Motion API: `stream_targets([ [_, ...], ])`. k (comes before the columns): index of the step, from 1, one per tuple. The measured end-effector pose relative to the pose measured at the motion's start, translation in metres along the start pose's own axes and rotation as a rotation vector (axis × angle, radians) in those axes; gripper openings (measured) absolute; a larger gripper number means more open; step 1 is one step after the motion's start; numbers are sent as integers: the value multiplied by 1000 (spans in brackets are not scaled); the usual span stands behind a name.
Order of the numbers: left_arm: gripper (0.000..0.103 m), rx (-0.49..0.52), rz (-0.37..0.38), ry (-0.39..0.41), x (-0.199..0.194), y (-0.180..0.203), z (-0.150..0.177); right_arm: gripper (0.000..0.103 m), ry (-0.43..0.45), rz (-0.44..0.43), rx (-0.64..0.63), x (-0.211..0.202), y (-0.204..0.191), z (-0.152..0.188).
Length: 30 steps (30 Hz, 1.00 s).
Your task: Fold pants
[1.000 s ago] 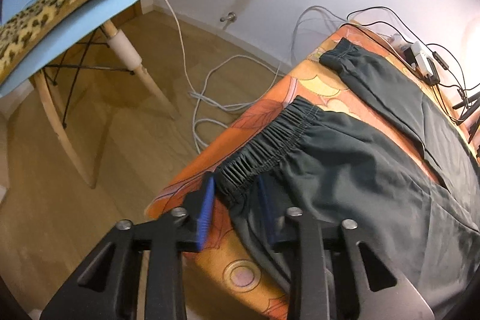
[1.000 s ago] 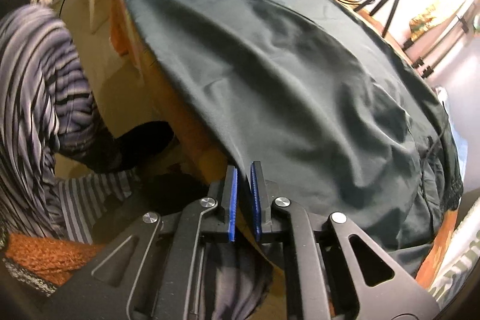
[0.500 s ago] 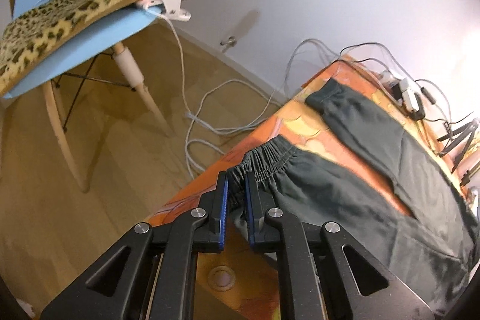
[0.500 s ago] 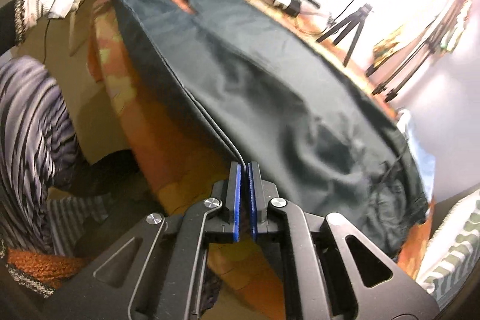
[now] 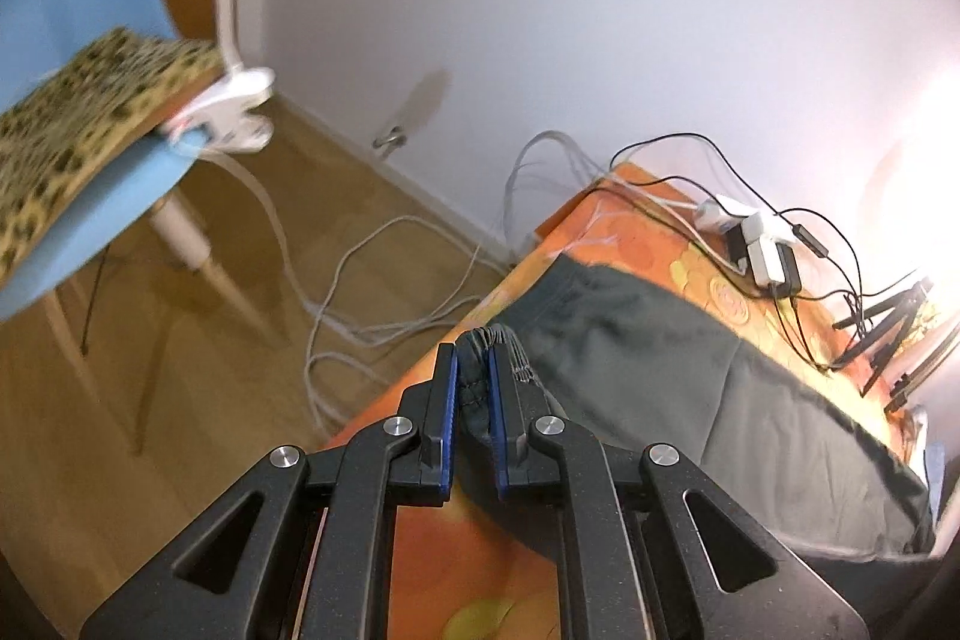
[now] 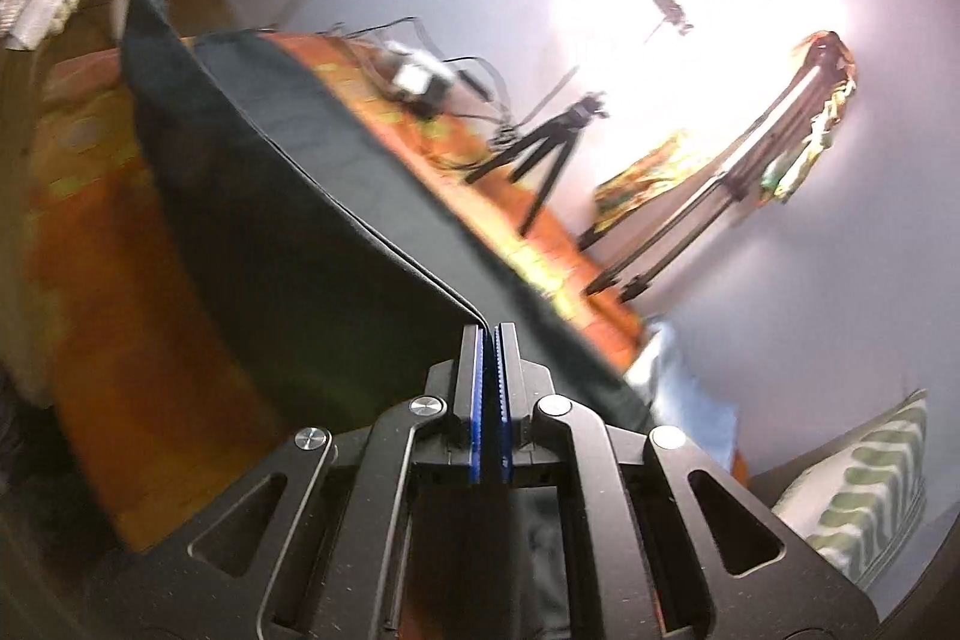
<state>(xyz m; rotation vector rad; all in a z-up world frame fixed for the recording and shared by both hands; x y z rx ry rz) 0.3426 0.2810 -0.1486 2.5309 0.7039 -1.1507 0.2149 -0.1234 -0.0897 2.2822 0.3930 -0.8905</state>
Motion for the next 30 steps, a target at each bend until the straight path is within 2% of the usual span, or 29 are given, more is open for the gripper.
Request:
stream_targets([
  [6, 8, 46, -21, -32, 48, 55, -25, 4, -37, 79, -5, 68, 54, -23],
  [10, 8, 84, -54, -47, 81, 82, -32, 4, -87, 109, -16, 131, 82, -31],
  [17, 9, 110, -89, -79, 124, 109, -41, 4, -158, 126, -17, 208, 105, -27],
  [18, 10, 109, -74, -97, 129, 112, -41, 4, -173, 128, -22, 217, 106, -24],
  [20, 22, 110, -42, -119, 132, 116, -42, 4, -204, 128, -29, 233, 105, -20],
  [21, 28, 109, -33, -120, 130, 115, -44, 4, -219, 131, -30, 240, 106, -17],
  [22, 40, 112, -17, -114, 127, 113, -46, 4, -233, 130, -28, 245, 107, -14],
  [23, 43, 116, -1, -100, 123, 112, -49, 4, -246, 130, -29, 248, 108, -10],
  [26, 43, 129, 19, -48, 105, 90, -55, 4, -284, 132, -35, 264, 108, -2],
  [30, 43, 117, 41, -56, 98, 58, -45, 4, -314, 121, -27, 277, 104, 6],
])
Point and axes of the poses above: each gripper's, at about its wrist camera, not at the fingertips, and x roughly the way its jaws point, y to its right, z to its underside, the point moved 7 cm from there along x, roughly the way its jaws point, and after that the axes turned 12 degrees about -z, right-handed, at the moved point
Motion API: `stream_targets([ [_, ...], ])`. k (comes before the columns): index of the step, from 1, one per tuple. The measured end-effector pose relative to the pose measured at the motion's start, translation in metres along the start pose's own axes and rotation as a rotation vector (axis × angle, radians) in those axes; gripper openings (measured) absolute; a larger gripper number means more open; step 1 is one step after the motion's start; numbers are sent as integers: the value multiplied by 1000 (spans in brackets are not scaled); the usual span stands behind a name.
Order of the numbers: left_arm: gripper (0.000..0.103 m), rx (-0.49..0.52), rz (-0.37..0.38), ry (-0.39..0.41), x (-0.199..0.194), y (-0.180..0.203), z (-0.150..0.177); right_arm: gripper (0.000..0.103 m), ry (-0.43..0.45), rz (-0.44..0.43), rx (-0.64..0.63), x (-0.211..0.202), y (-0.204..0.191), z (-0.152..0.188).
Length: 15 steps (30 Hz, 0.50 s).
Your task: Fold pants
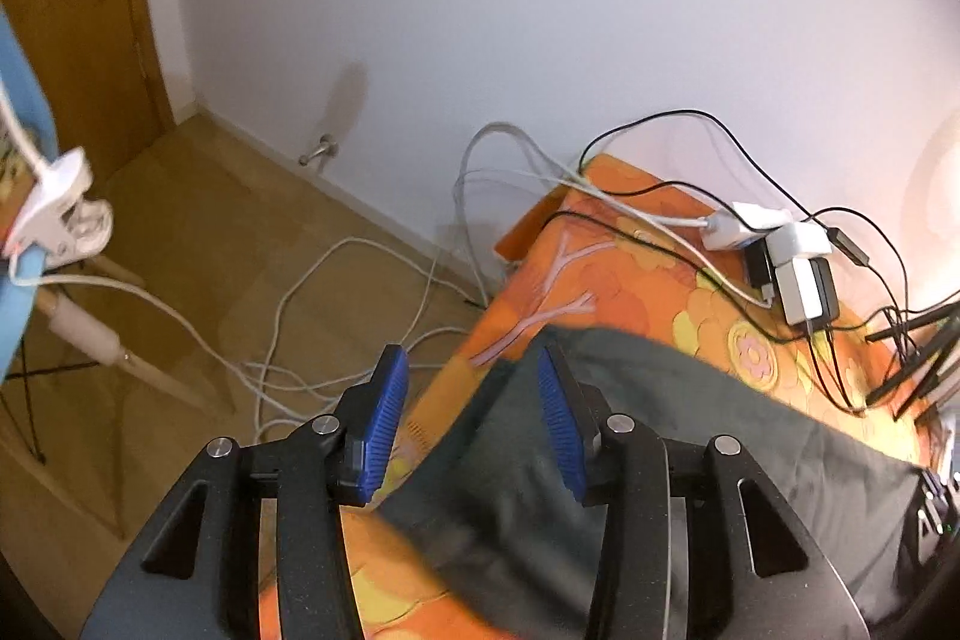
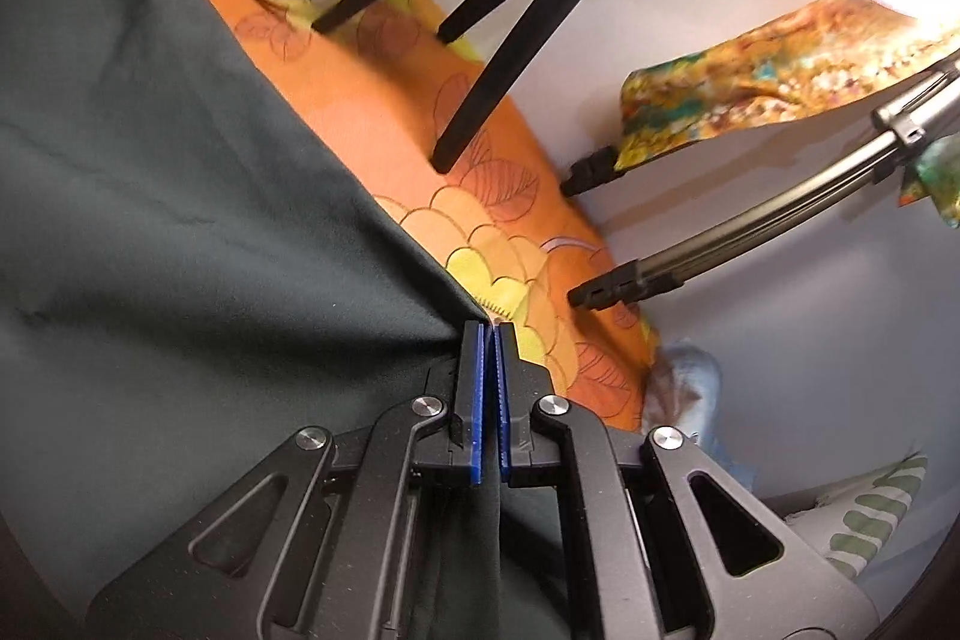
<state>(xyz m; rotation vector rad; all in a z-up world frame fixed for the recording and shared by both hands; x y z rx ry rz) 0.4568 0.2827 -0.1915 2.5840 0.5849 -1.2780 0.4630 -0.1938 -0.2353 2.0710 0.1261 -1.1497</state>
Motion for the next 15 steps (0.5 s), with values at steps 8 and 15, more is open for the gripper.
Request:
stream_targets([
  [8, 43, 11, 54, -107, 35, 5, 37, 8, 16, -12, -21, -15, -11, -4],
  [15, 43, 6, 37, -95, 49, 15, 40, 64, 164, -117, 15, -85, -31, -11],
])
Point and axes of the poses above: each gripper's, at about its wrist camera, not at the fingertips, and x roughly the way its jaws point, y to its right, z to its underside, the point moved 7 cm from there along x, roughly the way its jaws point, and after that the axes turned 12 degrees about -z, right-handed, at the moved point
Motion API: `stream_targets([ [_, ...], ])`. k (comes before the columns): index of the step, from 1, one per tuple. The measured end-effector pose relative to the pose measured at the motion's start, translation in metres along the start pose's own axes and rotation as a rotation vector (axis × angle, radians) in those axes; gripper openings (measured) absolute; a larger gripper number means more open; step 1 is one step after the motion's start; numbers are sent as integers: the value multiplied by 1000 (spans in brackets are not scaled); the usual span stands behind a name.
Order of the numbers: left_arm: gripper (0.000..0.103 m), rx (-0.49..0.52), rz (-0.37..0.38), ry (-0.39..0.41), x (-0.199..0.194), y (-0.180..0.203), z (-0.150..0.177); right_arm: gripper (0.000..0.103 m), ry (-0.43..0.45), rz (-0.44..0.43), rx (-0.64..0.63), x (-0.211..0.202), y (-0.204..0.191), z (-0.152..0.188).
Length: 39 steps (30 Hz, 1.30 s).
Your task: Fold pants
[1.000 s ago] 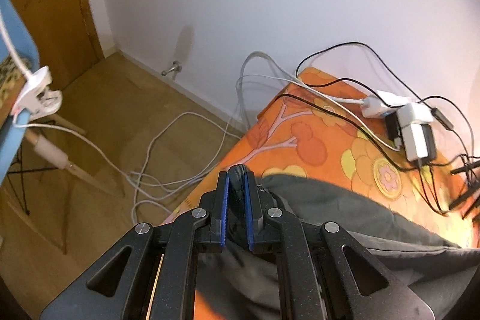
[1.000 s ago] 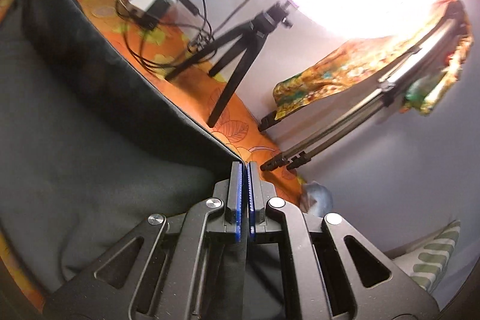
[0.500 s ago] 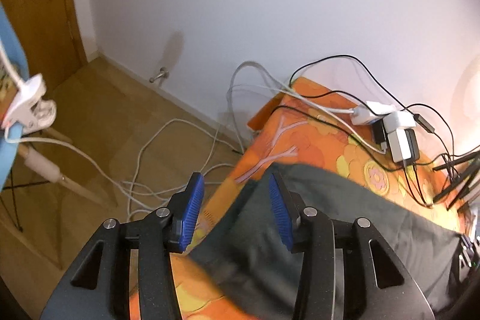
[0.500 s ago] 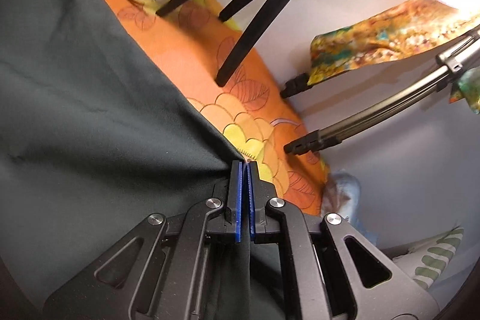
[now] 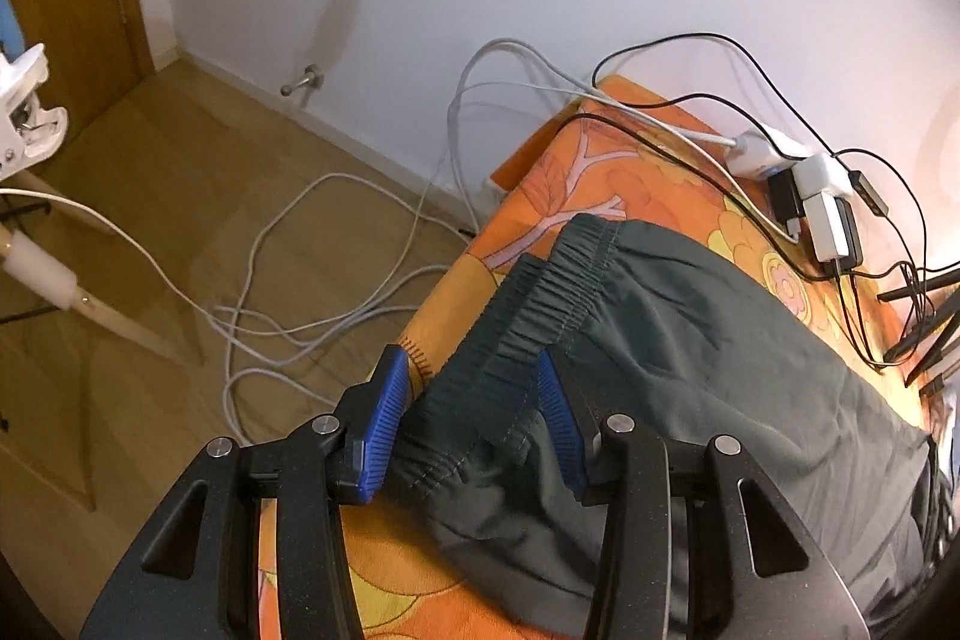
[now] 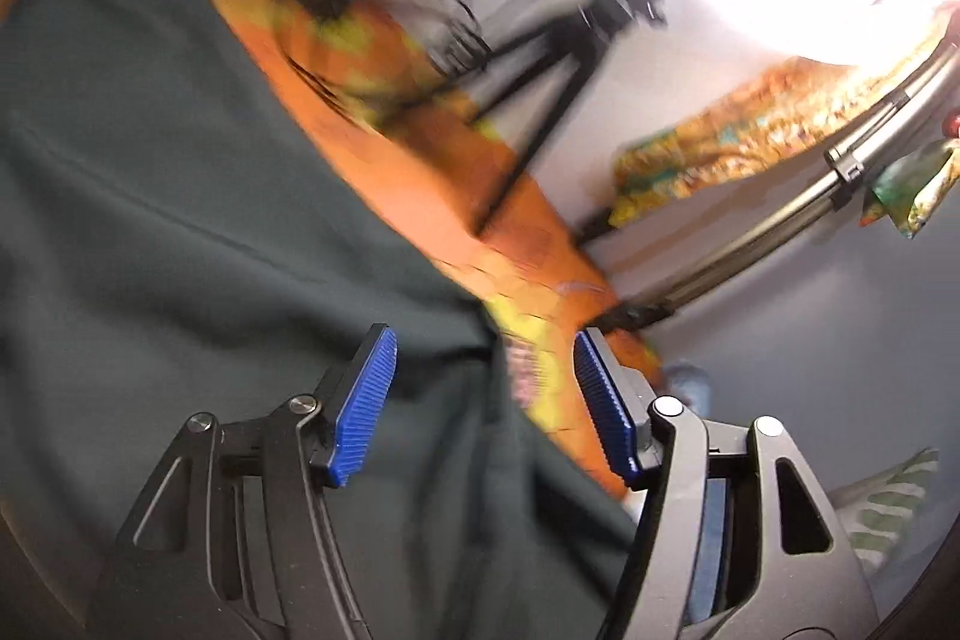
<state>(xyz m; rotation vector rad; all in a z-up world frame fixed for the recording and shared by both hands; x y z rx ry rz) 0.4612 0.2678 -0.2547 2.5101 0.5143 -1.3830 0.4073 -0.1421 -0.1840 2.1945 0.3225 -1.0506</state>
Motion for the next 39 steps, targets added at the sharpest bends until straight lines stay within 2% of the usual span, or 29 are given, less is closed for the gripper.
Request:
stream_targets([
  [1, 35, 7, 2, 5, 0, 1, 0, 64, 26, -74, 2, -11, -13, -3],
  [2, 22, 21, 3, 10, -1, 4, 1, 64, 42, -162, -10, -21, -31, -4],
  [4, 11, 43, -19, 25, -4, 4, 0, 64, 48, -287, -63, -32, -66, -3],
  [7, 5, 55, -43, 44, -7, 2, -1, 64, 24, -398, -120, -39, -106, 7],
  [9, 2, 47, -42, 50, -8, 0, -2, 64, 5, -414, -138, -41, -124, 15],
  [13, 1, 28, -39, 47, -8, -6, -3, 62, -28, -386, -163, -29, -138, 21],
  [14, 1, 33, -40, 49, -9, -7, -3, 59, -35, -403, -168, -28, -144, 23],
  [20, 0, 22, -37, 46, -11, -14, -6, 58, -45, -448, -166, -26, -146, 29],
  [22, 0, 13, -29, 52, -14, -18, -8, 47, -52, -483, -136, -24, -144, 28],
  [23, 0, 9, -27, 57, -15, -20, -9, 22, -61, -515, -109, -23, -142, 29],
  [24, 0, -2, -19, 63, -17, -23, -11, 4, -75, -517, -89, -21, -141, 30],
  [26, 2, -31, 16, 48, -18, -28, -12, 5, -82, -506, -72, -19, -137, 32],
  [27, 6, -47, 48, 23, -16, -29, -11, 5, -82, -507, -66, -20, -136, 32],
  [29, 40, -61, 88, -19, -13, -27, -7, 5, -73, -503, -55, -23, -135, 32],
  [34, 43, -58, 119, -90, -9, -6, 4, 4, -55, -496, -39, -29, -130, 27],
  [36, 43, -60, 100, -119, -4, 1, 8, 4, -54, -489, -43, -30, -129, 25],
  [39, 42, -67, 69, -105, 0, 5, 5, 4, -50, -482, -47, -31, -129, 22],
])
Point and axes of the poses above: each gripper's, at about its wrist camera, not at the fingertips, and x roughly the way its jaws point, y to its right, z to its underside, the point moved 7 cm from there along x, roughly the way its jaws point, and after that the axes turned 12 degrees about -z, right-handed, at the moved point
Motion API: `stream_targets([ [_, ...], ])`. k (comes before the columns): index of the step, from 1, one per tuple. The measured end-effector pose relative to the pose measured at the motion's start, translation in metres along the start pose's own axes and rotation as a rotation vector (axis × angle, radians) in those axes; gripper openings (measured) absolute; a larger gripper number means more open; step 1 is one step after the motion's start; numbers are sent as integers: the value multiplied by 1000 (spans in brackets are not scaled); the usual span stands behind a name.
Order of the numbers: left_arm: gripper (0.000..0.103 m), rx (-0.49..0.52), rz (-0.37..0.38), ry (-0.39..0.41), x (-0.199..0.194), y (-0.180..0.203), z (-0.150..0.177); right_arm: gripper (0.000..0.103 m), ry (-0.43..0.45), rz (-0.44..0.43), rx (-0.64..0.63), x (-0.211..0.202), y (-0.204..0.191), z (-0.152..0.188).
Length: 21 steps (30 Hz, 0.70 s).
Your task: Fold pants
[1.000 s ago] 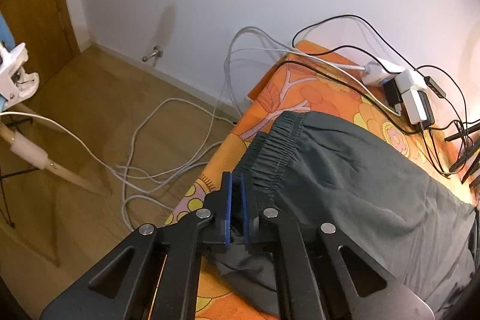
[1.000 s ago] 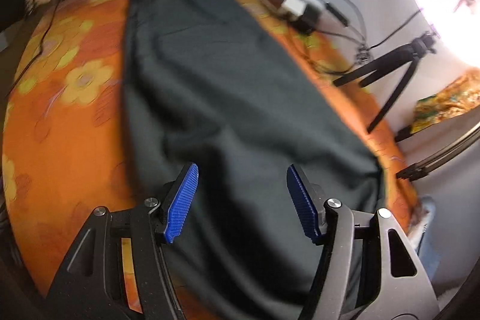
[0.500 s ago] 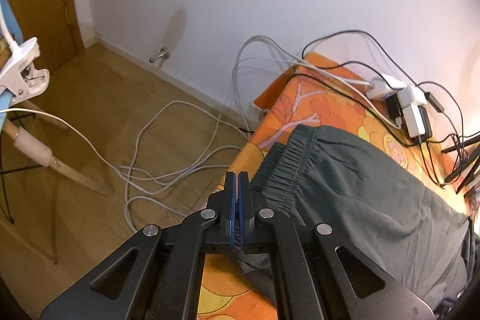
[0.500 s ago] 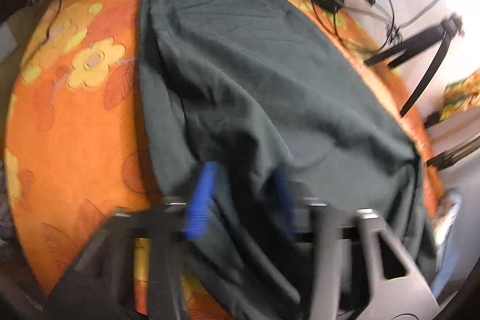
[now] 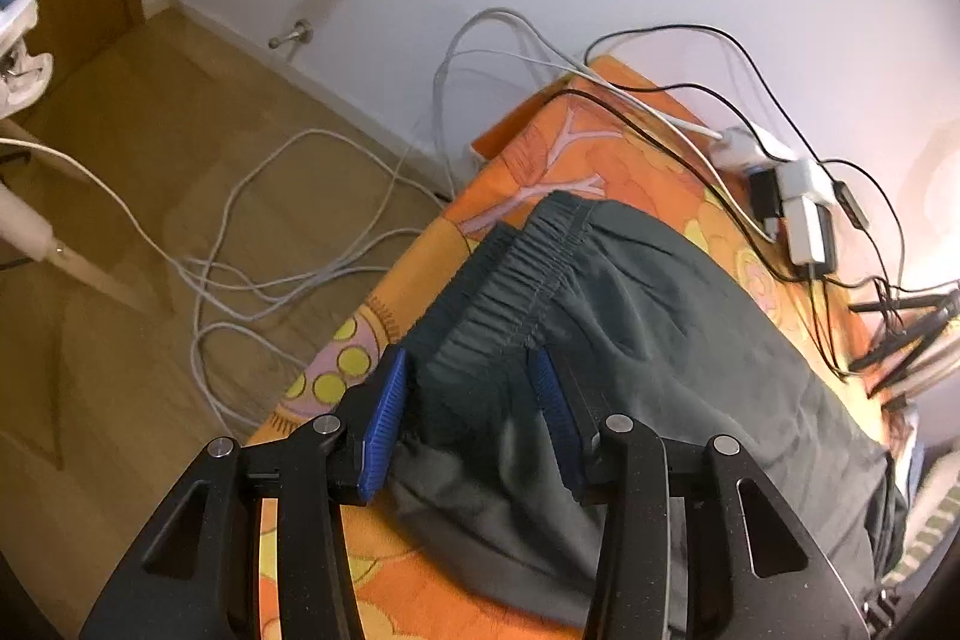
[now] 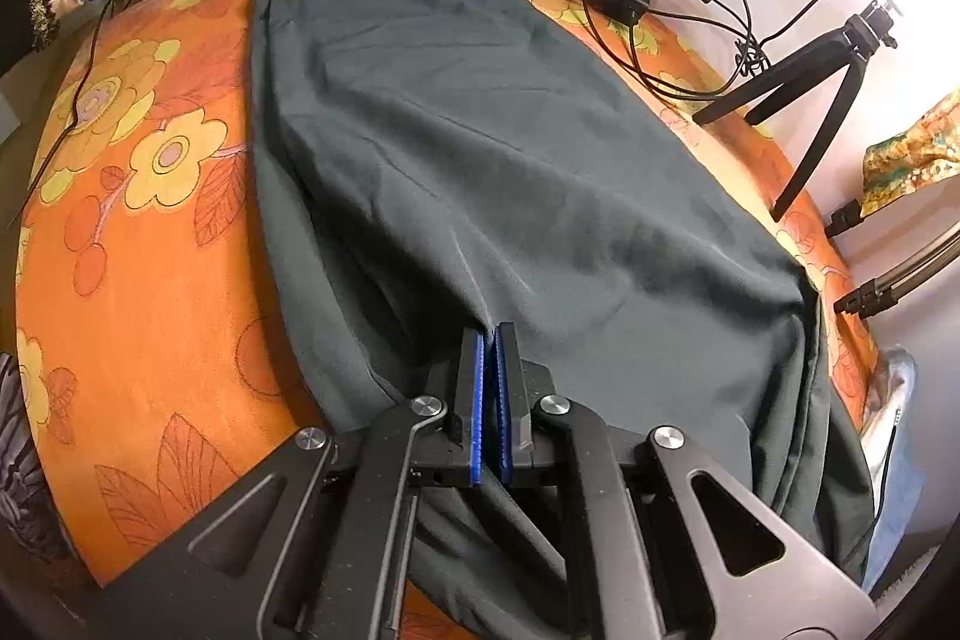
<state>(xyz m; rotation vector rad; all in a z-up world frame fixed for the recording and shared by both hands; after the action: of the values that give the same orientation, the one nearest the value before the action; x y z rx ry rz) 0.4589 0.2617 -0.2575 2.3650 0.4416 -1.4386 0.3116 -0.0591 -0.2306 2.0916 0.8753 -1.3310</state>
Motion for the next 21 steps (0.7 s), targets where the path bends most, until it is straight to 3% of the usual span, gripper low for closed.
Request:
stream_targets([
  [3, 24, -11, -31, 22, 1, 0, -3, 4, 2, 8, -5, 0, -1, 0],
  [7, 11, -11, -45, 57, -6, -3, -4, 4, 7, 10, 3, -3, 1, 2],
  [17, 7, 27, -53, 124, -36, -12, -4, 3, 38, -15, 11, -23, -4, 4],
  [21, 7, 19, -85, 90, -23, -22, 1, 3, 21, -46, -3, -19, -14, 8],
])
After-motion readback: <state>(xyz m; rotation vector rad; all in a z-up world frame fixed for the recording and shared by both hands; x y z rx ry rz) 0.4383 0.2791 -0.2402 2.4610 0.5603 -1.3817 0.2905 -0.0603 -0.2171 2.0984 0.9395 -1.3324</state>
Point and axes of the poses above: each gripper's, at about its wrist camera, not at the fingertips, and x roughly the way its jaws point, y to its right, z to its underside, the point moved 7 cm from there along x, roughly the way its jaws point, and after that the axes turned 12 degrees about -z, right-handed, at the moved point
